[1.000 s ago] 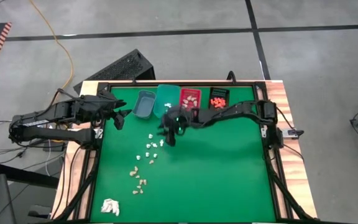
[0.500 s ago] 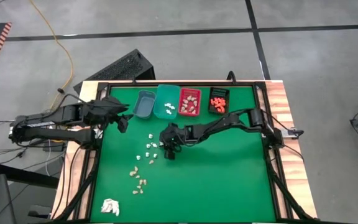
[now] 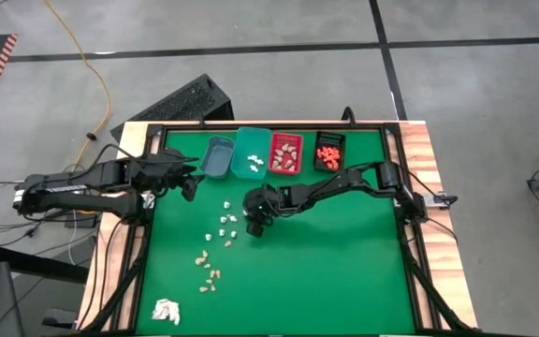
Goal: Sort Halloween decoration
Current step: Put the white skeleton toy into the light blue bin
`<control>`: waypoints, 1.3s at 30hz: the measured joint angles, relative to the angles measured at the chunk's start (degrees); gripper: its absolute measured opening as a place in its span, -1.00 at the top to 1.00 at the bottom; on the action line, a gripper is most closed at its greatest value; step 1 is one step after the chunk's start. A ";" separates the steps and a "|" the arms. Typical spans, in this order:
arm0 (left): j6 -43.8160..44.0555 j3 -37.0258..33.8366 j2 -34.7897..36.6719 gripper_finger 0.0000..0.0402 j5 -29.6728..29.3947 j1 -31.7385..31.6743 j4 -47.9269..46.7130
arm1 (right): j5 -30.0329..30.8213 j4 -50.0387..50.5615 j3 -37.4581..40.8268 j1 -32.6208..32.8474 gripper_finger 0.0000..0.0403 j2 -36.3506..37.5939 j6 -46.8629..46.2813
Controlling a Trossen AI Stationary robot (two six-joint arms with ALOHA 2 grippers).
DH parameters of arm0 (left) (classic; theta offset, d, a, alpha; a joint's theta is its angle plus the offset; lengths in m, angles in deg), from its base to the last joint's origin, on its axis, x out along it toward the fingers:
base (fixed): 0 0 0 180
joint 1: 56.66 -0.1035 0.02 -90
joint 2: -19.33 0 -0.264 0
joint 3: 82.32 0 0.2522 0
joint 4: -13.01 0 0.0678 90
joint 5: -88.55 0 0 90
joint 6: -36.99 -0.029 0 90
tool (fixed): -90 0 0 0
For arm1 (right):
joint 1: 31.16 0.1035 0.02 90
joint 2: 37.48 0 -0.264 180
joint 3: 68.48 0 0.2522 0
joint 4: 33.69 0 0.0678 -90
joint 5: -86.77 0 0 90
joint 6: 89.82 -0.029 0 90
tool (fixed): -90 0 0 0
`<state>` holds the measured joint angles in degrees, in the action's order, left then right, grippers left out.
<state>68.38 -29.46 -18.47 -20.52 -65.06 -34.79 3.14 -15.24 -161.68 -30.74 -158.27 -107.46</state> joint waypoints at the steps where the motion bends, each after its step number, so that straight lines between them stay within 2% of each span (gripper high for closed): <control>1: -0.03 0.00 -0.02 -0.05 0.29 0.02 0.33 | 0.16 1.44 0.00 0.16 0.30 0.37 -0.63; 7: -0.21 0.00 0.00 -0.05 0.40 0.02 1.13 | 3.28 6.08 0.09 1.92 0.30 2.14 -4.44; 13: -1.37 0.00 -0.04 -0.05 0.47 0.00 1.12 | 11.94 5.31 0.11 3.89 0.30 4.49 -4.95; 23: -2.51 0.01 -0.02 -0.05 0.85 0.02 1.61 | 13.72 3.93 0.11 3.64 0.30 4.63 -6.06; 29: -2.35 0.02 -0.02 -0.05 1.98 0.02 1.63 | 14.21 3.31 -2.02 0.42 0.30 6.46 -4.73; 39: -0.22 0.02 -0.02 -0.05 3.36 0.08 1.69 | 14.79 5.87 -12.35 -8.95 0.30 7.24 1.63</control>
<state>68.16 -29.44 -18.50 -17.16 -64.98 -33.09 17.93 -9.37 -174.02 -39.69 -151.03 -105.83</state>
